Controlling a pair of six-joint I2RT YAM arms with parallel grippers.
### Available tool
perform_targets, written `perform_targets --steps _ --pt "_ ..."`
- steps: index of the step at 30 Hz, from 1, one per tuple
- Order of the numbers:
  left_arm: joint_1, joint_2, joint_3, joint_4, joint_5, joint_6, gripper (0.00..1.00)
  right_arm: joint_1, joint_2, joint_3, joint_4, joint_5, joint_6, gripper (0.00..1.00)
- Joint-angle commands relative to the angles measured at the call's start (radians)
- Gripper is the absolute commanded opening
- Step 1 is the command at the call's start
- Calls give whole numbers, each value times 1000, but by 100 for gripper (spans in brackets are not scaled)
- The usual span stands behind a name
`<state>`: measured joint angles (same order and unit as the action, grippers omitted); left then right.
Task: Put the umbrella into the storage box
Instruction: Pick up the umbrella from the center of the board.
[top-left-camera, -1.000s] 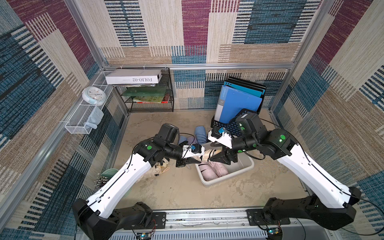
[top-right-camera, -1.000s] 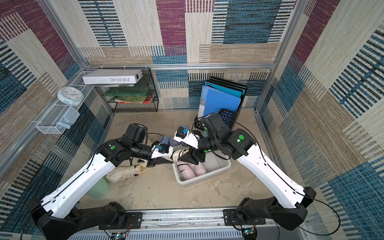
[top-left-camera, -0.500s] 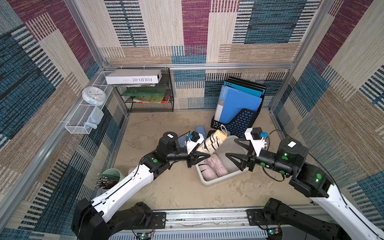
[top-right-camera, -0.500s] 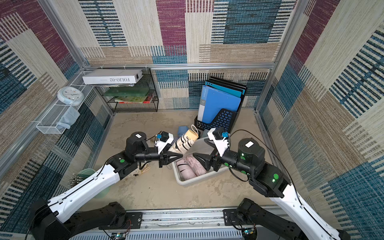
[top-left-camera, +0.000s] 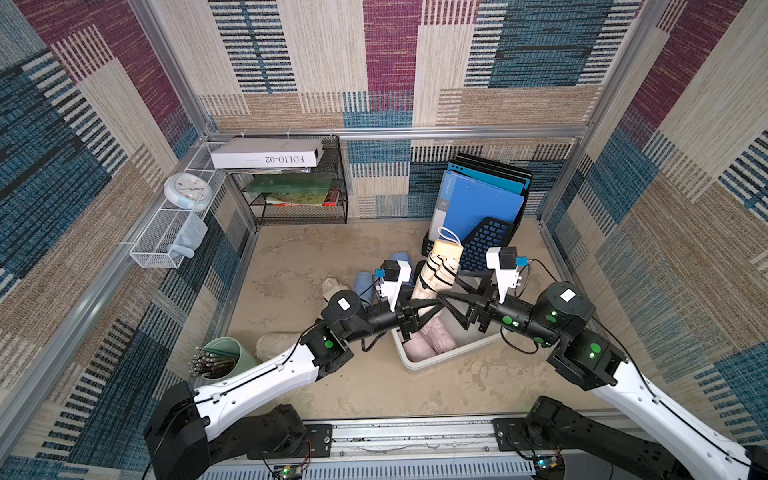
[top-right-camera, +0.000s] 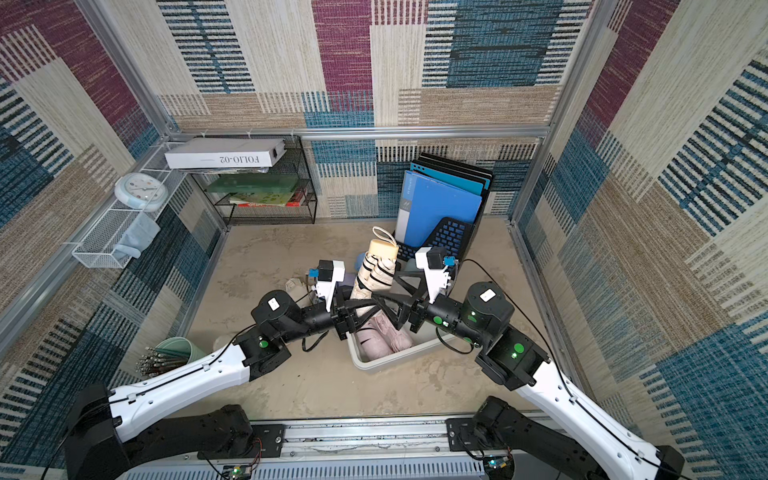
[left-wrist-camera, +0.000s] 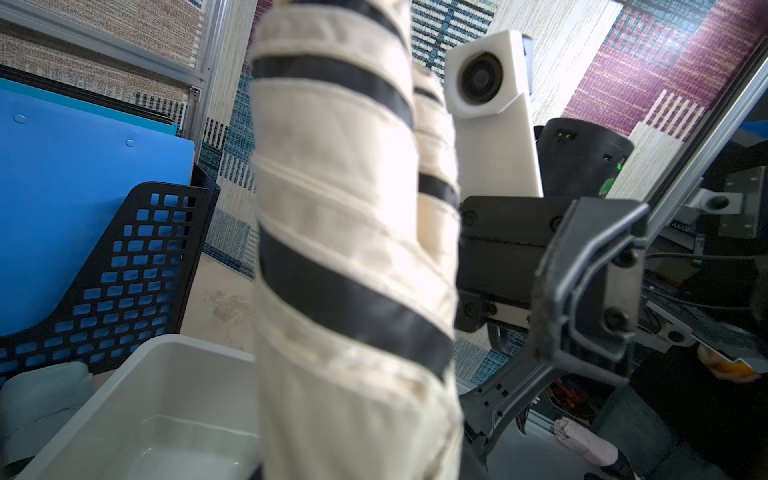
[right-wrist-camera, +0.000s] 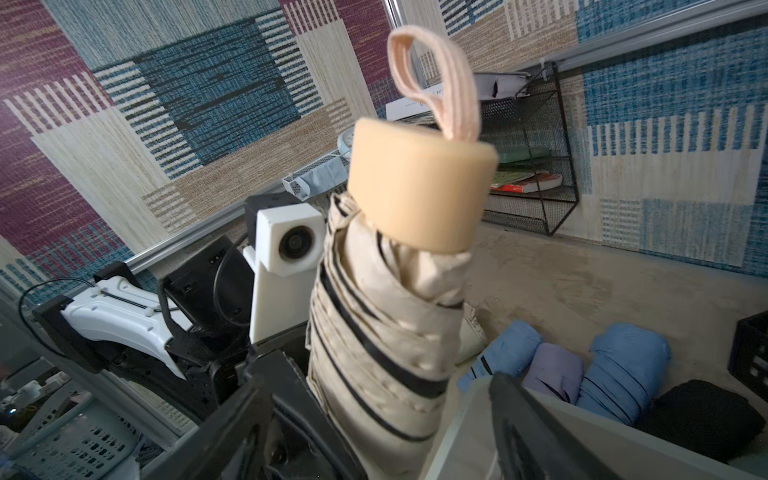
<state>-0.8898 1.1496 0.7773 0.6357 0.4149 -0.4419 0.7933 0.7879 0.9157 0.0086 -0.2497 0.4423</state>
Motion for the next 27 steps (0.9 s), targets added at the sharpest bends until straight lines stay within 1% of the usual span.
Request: perform_targets --steps 1,3,7,12,15,17,20,24,27 --pt "-20 5 8 144 -29 -17 21 1 16 10 147 -70 71 82" --pt "-30 11 10 157 -25 -17 21 2 30 21 162 -77 84 77" --pt "-50 19 10 180 -31 -22 22 1 54 21 231 -103 119 63" --pt "-62 22 15 207 -53 -35 22 0 86 20 282 -115 131 48" --pt "-70 23 16 220 -56 -41 24 1 115 39 274 -112 125 39" --pt "-73 25 17 218 -54 -43 27 1 132 47 266 -102 130 33" --pt "-74 23 19 193 -51 -40 39 1 140 44 266 -87 144 26" --pt "-74 5 17 145 -79 -23 67 1 136 34 266 -54 146 19" --pt "-74 -14 5 116 -118 -15 88 1 134 39 220 -12 139 12"
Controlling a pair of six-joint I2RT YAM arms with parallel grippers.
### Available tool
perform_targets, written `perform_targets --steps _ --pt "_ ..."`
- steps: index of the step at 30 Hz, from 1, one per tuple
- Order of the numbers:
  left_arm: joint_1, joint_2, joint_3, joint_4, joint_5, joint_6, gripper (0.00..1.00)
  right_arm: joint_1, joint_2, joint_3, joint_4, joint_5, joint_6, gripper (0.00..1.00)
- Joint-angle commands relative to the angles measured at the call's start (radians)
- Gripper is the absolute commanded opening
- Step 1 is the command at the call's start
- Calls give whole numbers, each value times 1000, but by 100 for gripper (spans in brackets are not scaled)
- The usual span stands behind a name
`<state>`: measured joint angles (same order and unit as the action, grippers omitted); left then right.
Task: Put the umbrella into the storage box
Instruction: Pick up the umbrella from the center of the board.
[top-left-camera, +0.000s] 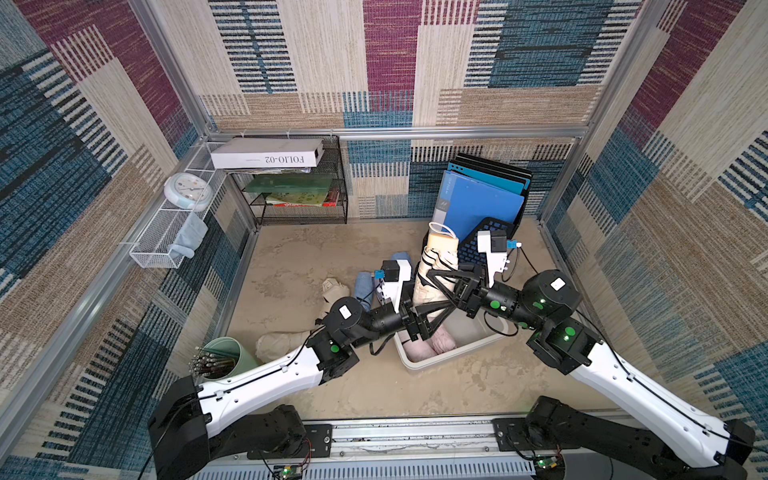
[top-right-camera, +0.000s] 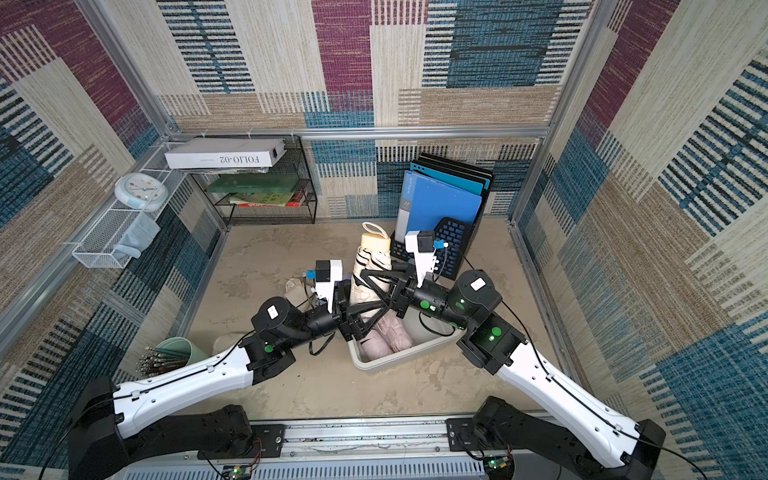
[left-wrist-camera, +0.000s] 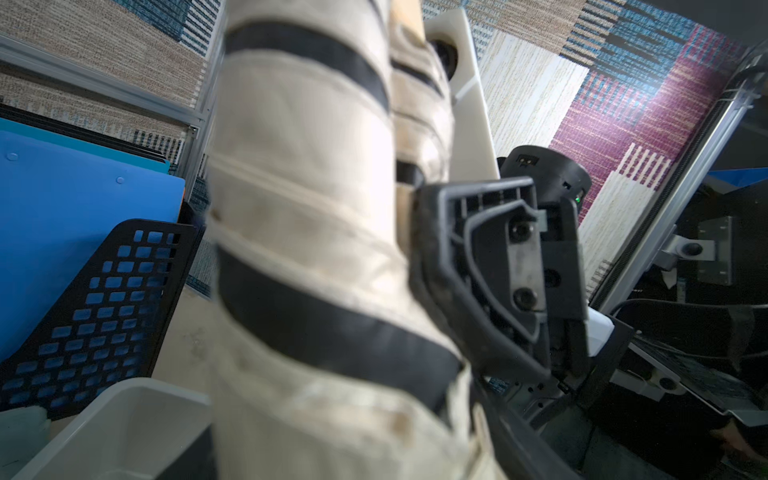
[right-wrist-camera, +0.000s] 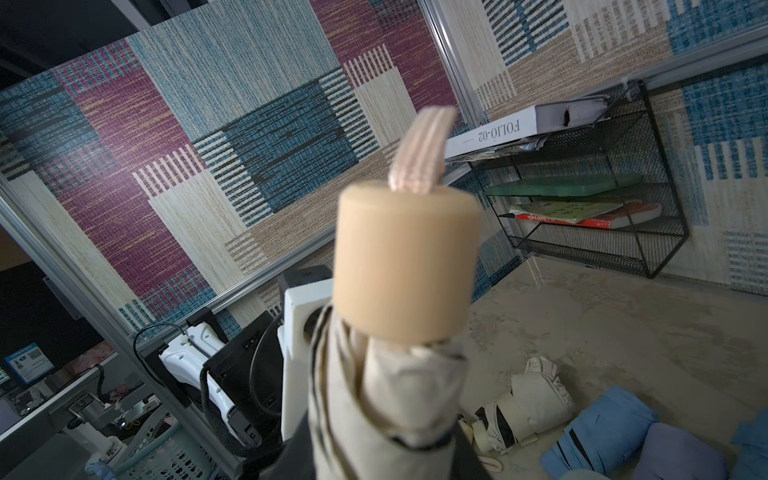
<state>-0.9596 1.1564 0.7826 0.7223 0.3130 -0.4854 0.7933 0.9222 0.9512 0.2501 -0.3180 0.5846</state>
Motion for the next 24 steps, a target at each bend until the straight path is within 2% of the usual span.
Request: perform_targets --steps 1,12,16,20,24 --pt "-3 -25 -6 23 -24 32 99 1 -1 6 -29 70 -5 10" --pt "-3 -88 -49 -73 -89 85 100 -1 -19 29 -135 217 -25 0" --pt "-3 -115 -60 -100 -99 102 100 -6 -39 32 -188 277 -26 0" --pt "-2 -158 -87 -191 -114 120 99 -11 -63 57 -317 365 -42 0" --pt "-3 -209 -85 -319 -182 106 99 -13 -61 130 -580 440 -103 0"
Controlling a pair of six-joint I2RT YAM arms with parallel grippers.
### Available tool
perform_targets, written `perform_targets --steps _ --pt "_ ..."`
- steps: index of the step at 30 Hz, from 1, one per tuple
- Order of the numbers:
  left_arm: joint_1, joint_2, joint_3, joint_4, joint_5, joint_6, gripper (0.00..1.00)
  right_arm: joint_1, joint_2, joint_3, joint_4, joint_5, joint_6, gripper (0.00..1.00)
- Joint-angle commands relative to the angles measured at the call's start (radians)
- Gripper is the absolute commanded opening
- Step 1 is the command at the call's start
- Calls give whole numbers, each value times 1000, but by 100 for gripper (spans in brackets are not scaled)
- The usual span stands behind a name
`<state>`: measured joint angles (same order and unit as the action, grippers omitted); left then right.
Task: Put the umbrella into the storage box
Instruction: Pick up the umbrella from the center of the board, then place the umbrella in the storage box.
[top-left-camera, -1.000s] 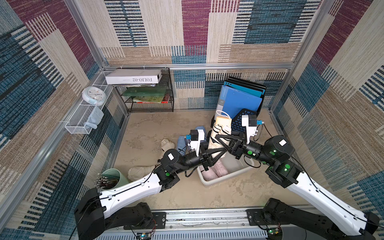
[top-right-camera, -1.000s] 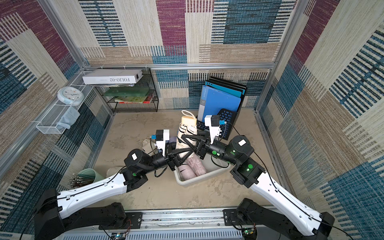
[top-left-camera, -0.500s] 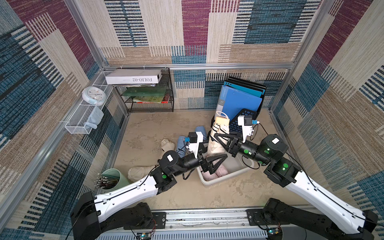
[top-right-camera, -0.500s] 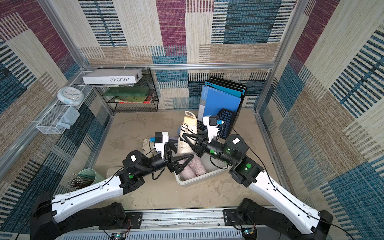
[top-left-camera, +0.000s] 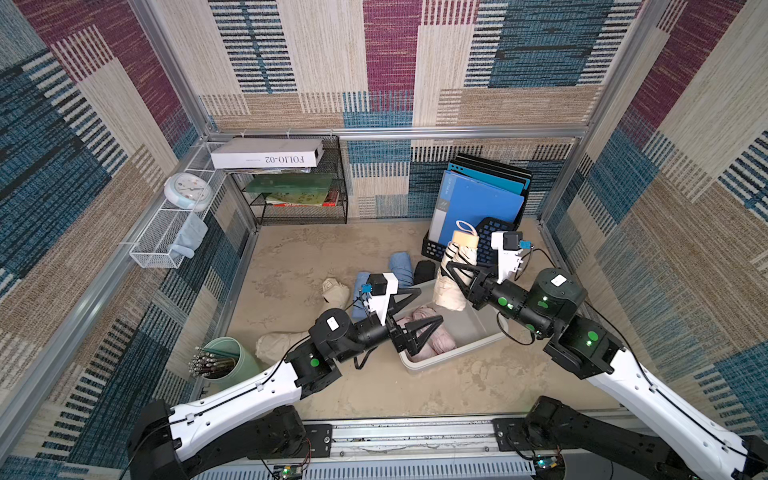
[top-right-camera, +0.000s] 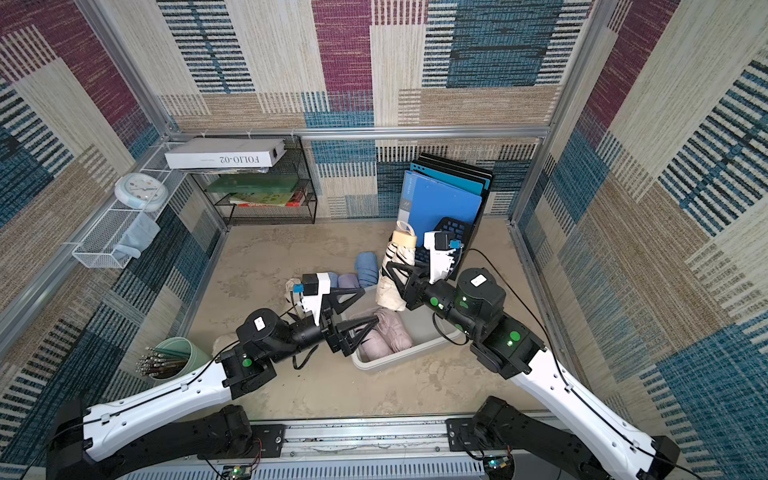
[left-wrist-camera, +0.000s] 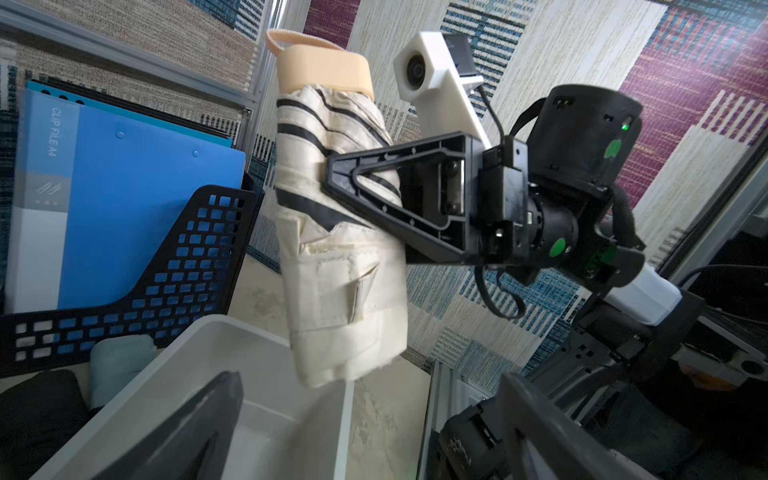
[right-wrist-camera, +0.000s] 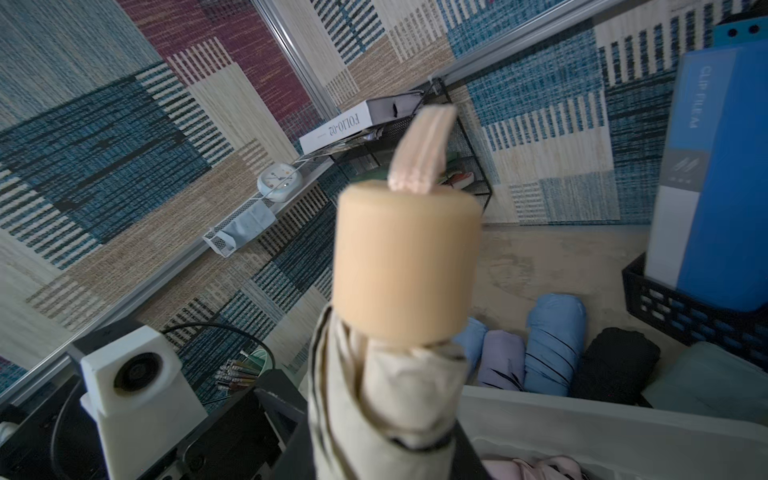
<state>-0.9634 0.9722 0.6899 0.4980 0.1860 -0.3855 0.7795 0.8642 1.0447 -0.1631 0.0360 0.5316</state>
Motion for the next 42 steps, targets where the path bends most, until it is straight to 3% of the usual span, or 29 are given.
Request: perform_targets --steps 1,7,11,14,25,35,42 --pt "1 -37 16 -140 -70 -2 99 0 -2 51 -217 100 -61 0" --pt "0 -97 43 -396 -253 -155 98 -2 70 123 -500 127 -130 0" --pt "5 -119 42 -598 -473 -391 98 -3 151 133 -592 151 -179 0" --pt "21 -116 24 -696 -532 -532 97 -8 224 133 -609 172 -230 0" --pt "118 -29 -6 -741 -498 -690 95 -71 399 36 -496 150 -389 0" --pt "224 28 -7 -717 -423 -670 95 -148 474 -92 -299 -10 -444 0" --pt "265 51 5 -722 -395 -652 95 -175 552 -125 -264 -73 -470 0"
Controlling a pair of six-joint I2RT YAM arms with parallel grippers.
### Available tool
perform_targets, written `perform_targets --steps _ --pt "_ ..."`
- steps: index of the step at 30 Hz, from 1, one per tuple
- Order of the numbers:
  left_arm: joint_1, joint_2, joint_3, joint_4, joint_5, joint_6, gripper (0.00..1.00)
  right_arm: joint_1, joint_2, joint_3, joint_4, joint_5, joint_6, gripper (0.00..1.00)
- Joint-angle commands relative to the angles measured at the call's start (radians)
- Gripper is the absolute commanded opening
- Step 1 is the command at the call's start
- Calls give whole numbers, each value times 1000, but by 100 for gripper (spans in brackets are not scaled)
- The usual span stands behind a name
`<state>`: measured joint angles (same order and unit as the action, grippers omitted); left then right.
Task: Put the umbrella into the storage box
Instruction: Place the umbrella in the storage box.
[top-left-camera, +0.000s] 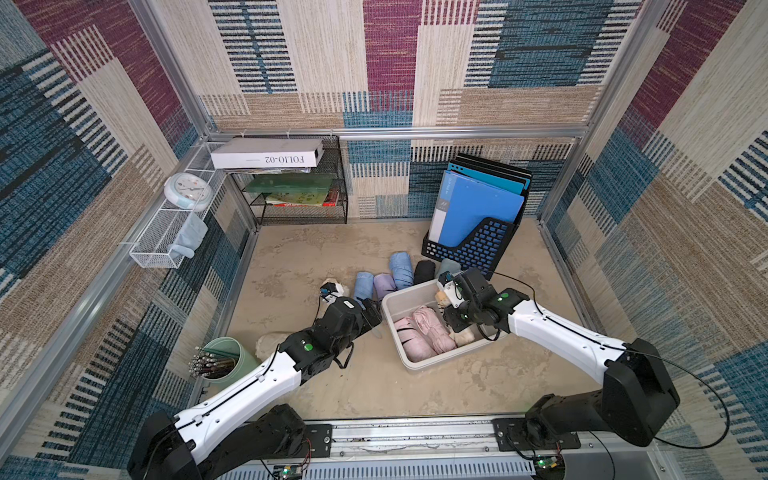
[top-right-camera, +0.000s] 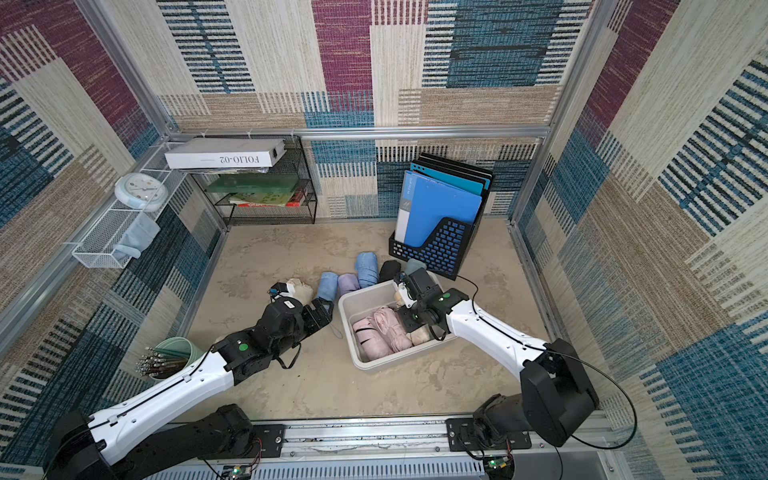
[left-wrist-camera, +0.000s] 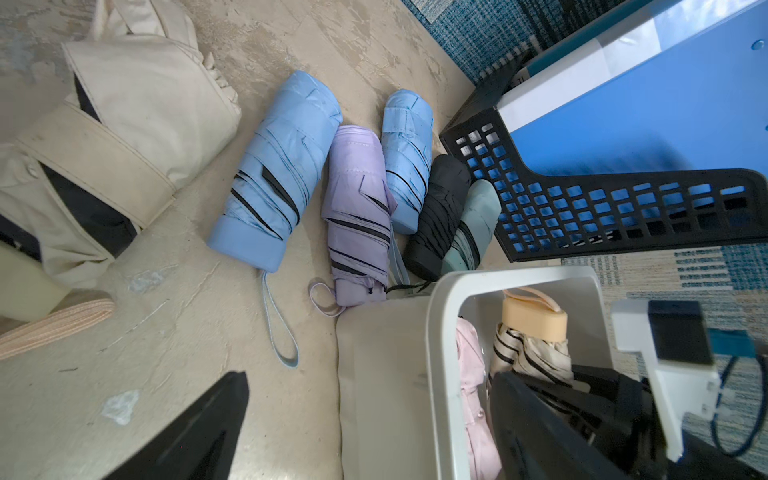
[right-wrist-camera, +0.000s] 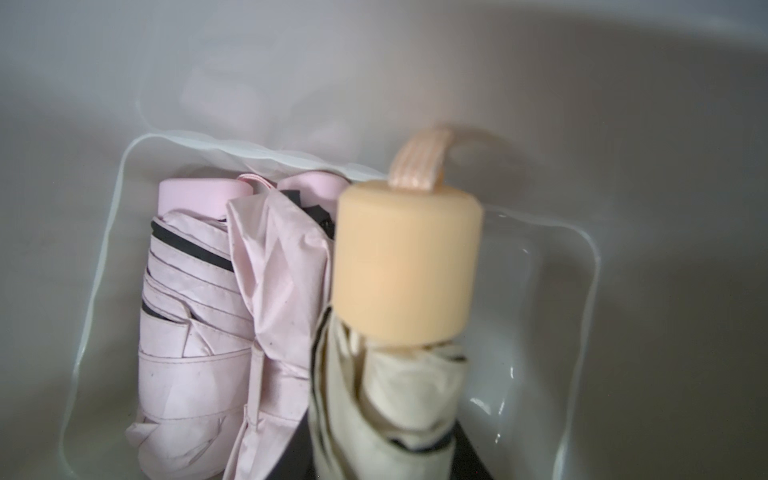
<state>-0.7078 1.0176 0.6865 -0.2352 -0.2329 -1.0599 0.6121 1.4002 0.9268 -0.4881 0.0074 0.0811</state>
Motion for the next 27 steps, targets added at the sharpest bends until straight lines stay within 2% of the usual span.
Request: perform_targets --steps 1,9,15,20,23,27 --pt "12 9 12 9 25 26 95 -12 26 -12 64 -53 -23 0" --pt "27 22 37 -16 36 37 95 -39 63 -24 57 -72 -21 2" --pt "31 24 46 -33 38 44 95 -46 60 -45 88 -83 -8 21" --pt "40 21 64 -74 34 52 95 -50 55 -32 86 -51 -3 43" --pt "44 15 69 -93 32 57 95 -52 21 -28 70 -32 4 49" --pt "49 7 68 -105 32 58 94 -56 -21 -49 56 -14 25 50"
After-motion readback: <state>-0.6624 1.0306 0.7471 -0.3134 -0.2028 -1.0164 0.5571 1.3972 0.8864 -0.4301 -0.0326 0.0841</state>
